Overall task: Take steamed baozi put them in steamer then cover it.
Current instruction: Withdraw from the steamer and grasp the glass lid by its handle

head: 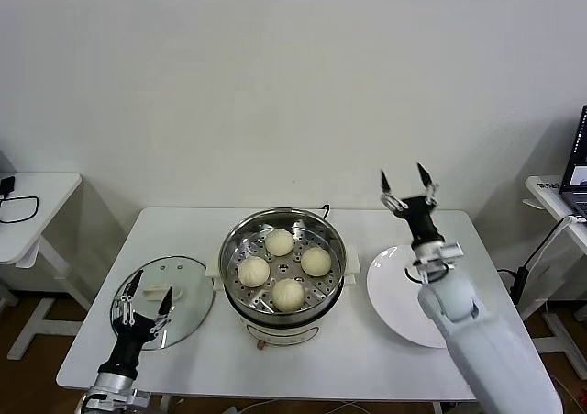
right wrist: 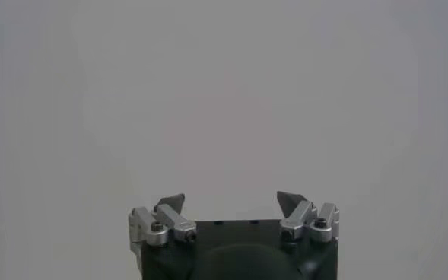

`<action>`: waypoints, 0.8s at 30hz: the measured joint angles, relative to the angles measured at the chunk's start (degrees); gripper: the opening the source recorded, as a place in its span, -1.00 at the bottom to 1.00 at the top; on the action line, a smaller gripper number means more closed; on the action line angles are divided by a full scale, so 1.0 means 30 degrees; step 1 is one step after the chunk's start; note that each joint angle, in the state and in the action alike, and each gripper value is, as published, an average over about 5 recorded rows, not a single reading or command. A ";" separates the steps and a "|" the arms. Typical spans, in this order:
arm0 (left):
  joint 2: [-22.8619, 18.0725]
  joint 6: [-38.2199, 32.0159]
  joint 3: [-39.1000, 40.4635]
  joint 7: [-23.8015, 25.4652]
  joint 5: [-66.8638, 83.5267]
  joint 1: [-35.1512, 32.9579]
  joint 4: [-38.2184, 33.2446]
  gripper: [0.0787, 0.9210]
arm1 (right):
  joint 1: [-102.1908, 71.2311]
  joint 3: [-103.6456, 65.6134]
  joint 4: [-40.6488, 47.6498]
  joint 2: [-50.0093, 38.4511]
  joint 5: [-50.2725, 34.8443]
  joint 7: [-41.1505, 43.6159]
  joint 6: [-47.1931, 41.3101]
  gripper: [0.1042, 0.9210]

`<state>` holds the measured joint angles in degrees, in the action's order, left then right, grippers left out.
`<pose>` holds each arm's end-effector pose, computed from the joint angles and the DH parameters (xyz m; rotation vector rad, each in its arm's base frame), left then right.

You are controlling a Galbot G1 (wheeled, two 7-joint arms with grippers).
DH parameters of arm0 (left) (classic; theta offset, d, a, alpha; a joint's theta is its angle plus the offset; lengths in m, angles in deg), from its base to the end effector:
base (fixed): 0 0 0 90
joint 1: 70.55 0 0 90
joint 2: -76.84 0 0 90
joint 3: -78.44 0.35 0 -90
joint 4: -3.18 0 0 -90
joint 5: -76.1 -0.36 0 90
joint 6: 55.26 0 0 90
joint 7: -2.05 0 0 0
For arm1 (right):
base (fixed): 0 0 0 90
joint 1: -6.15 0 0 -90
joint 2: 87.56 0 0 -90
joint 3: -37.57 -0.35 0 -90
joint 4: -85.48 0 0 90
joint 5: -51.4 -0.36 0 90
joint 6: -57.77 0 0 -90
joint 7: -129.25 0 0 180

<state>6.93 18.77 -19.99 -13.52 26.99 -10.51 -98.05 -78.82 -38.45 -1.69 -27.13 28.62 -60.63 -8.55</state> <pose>0.1802 0.1448 -0.3868 0.0690 2.5136 1.7010 0.3794 -0.1059 -0.3308 -0.0636 2.7868 -0.0850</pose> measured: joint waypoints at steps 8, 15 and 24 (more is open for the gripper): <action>-0.0033 -0.0134 -0.0630 -0.0831 -0.3591 0.0573 0.2376 0.77 | -0.2515 -0.1995 -0.0098 0.1392 0.0731 0.0113 0.0336 0.76; -0.0018 -0.0101 -0.0649 -0.1358 -0.5297 0.1202 0.3607 0.77 | -0.3657 -0.2796 -0.0096 0.2093 0.1226 0.0180 0.0452 0.76; 0.0108 0.0183 -0.0247 -0.1790 -0.6577 0.1931 0.4548 0.77 | -0.4403 -0.3241 0.0013 0.2565 0.1583 0.0267 0.0532 0.76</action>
<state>7.25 19.32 -20.73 -18.89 7.26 -4.72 -84.41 -92.03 -48.17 -1.65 -19.44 33.37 -59.83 -6.95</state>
